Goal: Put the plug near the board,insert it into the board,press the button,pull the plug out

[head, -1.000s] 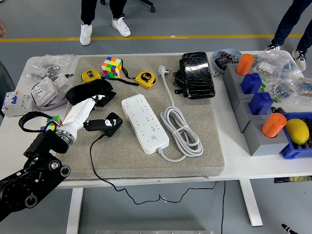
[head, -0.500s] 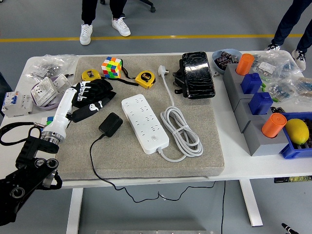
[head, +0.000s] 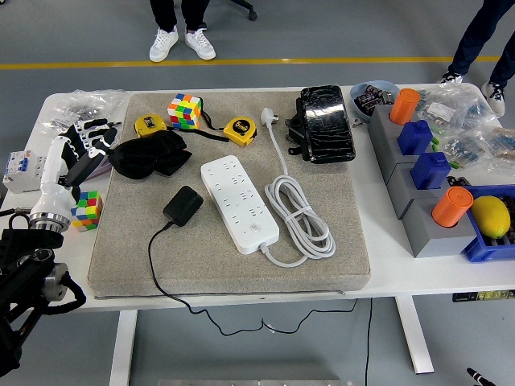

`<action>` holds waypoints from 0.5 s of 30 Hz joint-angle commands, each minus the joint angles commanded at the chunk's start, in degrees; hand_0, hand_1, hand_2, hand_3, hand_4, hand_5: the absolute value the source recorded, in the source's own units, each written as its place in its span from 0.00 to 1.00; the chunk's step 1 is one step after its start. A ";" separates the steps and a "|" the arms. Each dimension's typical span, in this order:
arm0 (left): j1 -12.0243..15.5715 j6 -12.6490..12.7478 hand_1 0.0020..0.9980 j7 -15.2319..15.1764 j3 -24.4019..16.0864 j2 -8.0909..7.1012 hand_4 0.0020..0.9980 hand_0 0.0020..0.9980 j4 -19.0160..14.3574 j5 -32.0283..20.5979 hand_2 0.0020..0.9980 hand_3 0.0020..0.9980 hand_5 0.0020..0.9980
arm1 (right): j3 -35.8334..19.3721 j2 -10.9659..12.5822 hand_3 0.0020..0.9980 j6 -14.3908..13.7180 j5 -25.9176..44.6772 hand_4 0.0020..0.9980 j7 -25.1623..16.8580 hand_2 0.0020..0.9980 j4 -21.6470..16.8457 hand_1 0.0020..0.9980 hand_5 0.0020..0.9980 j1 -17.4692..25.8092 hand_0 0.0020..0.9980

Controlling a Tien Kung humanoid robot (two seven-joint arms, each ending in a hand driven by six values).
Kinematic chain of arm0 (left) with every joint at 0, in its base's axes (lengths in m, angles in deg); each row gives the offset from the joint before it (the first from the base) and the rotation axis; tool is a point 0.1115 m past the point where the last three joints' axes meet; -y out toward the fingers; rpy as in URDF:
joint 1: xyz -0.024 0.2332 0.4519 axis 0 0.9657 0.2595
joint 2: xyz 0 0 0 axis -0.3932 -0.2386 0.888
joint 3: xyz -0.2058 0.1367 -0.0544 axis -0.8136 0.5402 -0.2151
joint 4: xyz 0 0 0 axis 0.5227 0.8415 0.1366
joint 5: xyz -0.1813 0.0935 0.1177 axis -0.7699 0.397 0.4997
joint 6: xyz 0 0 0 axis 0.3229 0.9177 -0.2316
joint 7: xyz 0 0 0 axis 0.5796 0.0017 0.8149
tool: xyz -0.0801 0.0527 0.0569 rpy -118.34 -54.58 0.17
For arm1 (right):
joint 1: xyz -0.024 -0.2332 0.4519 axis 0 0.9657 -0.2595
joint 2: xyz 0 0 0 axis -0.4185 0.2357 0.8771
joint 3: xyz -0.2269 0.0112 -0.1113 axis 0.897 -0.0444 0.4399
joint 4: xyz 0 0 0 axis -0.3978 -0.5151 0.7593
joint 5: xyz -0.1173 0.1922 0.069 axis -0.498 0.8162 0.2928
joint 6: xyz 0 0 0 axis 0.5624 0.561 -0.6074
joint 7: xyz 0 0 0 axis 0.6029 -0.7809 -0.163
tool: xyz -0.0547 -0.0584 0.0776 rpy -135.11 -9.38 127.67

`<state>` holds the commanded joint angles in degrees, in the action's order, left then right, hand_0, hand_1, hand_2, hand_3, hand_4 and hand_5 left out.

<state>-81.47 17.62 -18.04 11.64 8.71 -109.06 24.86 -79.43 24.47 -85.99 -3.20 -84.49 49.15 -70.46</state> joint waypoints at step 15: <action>0.24 -0.38 0.58 0.99 -1.49 -0.26 0.90 0.44 -0.91 0.60 0.58 0.64 0.52 | 1.50 0.02 0.55 0.05 0.75 0.95 0.11 0.61 0.41 0.64 0.51 -1.06 0.57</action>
<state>-81.23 17.23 -17.05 10.15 8.45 -109.98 25.46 -77.93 24.49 -85.94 -2.46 -84.38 49.56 -71.53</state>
